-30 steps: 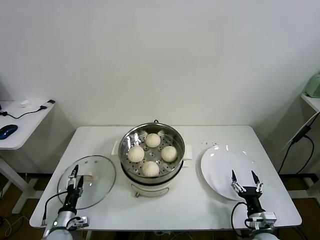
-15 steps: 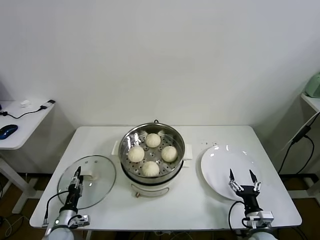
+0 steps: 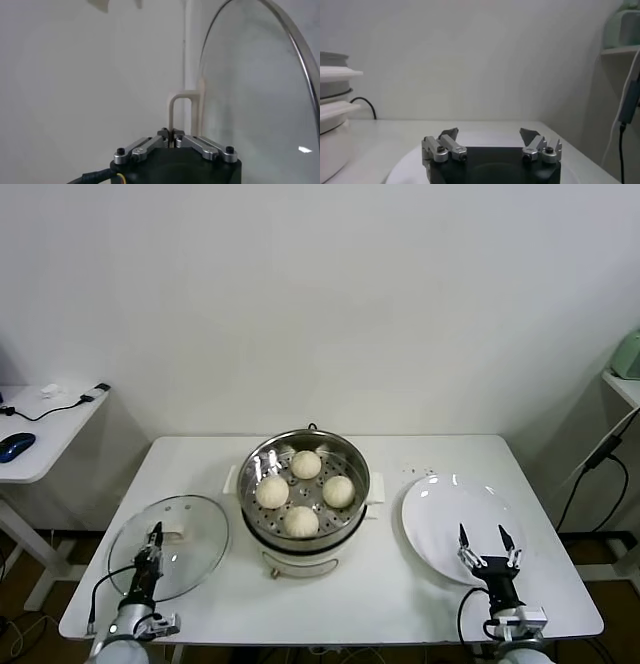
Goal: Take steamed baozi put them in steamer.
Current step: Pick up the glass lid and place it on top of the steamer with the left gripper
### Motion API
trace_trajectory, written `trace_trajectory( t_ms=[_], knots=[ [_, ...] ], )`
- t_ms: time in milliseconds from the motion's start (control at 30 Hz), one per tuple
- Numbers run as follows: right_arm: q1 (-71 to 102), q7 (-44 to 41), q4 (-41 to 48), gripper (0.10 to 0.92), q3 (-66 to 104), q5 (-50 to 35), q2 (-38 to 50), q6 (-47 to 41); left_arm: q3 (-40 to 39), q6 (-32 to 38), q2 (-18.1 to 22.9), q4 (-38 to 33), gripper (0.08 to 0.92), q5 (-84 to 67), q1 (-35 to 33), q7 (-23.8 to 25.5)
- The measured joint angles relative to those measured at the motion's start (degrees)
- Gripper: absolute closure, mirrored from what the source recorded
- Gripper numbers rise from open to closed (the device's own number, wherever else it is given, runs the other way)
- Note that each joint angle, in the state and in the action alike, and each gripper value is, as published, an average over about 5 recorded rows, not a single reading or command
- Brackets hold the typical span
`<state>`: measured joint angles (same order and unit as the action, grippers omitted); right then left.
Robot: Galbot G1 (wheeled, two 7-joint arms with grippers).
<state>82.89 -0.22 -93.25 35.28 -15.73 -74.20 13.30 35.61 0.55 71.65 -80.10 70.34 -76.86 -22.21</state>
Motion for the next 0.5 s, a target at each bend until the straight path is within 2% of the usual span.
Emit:
trace_trajectory(
  t_ms=[300, 500],
  knots=[
    [-0.29, 0.46, -0.43, 0.203, 0.69, 1.28, -0.20, -0.37, 3.15, -0.01, -1.86, -8.10, 0.868, -3.88, -2.88, 2.33],
    [-0.33, 1.12, -0.40, 0.203, 0.80, 3.32, -0.05, -1.49, 5.56, -2.45, -4.36, -16.47, 0.868, -8.67, -4.55, 8.32]
  ],
)
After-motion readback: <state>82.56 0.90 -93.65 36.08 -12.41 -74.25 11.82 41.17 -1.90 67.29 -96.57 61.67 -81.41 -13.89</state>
